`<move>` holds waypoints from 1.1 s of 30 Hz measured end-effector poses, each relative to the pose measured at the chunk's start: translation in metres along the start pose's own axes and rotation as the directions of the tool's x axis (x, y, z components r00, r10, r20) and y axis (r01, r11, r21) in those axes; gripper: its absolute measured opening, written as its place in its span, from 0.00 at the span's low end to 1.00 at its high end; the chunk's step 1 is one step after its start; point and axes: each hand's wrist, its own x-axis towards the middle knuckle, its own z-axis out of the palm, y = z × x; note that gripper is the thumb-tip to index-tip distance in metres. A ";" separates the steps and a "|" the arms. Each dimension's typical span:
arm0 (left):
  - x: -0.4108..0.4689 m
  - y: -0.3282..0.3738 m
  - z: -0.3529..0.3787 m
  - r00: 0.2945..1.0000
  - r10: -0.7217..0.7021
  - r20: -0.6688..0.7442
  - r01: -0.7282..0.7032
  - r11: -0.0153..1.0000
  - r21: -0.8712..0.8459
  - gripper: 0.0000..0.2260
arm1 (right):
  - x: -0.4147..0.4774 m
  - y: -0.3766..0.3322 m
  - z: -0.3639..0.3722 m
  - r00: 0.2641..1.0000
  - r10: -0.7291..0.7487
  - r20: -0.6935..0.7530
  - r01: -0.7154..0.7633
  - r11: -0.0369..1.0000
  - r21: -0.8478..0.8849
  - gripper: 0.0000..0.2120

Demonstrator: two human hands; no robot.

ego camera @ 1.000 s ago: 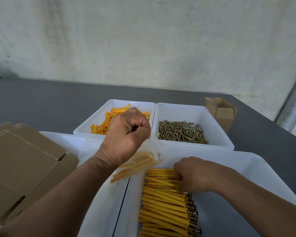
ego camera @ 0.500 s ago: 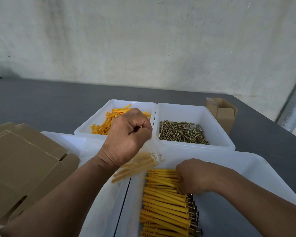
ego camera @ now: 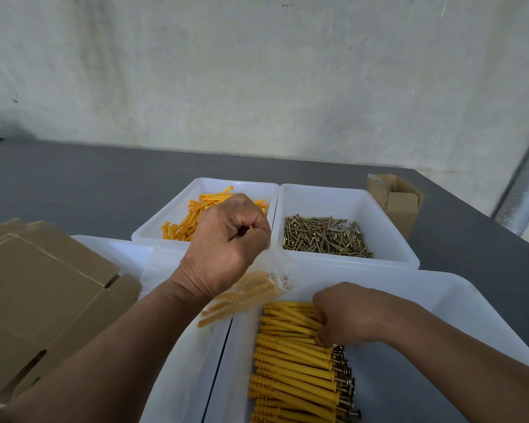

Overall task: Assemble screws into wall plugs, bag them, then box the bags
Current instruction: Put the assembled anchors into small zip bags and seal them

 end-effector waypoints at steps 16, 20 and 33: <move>0.000 0.000 0.001 1.000 0.007 -0.007 -0.007 1.000 0.008 0.06 | 0.004 0.004 0.003 0.999 0.037 0.006 -0.037 0.999 0.021 0.17; 0.000 0.000 0.001 1.000 0.014 -0.007 -0.014 1.000 0.010 0.06 | 0.002 0.004 0.000 0.999 0.040 0.017 -0.041 0.998 0.037 0.17; 0.000 0.000 0.000 1.000 0.014 -0.010 -0.014 1.000 0.014 0.06 | 0.005 0.003 0.001 0.996 0.067 0.060 -0.072 0.994 0.080 0.17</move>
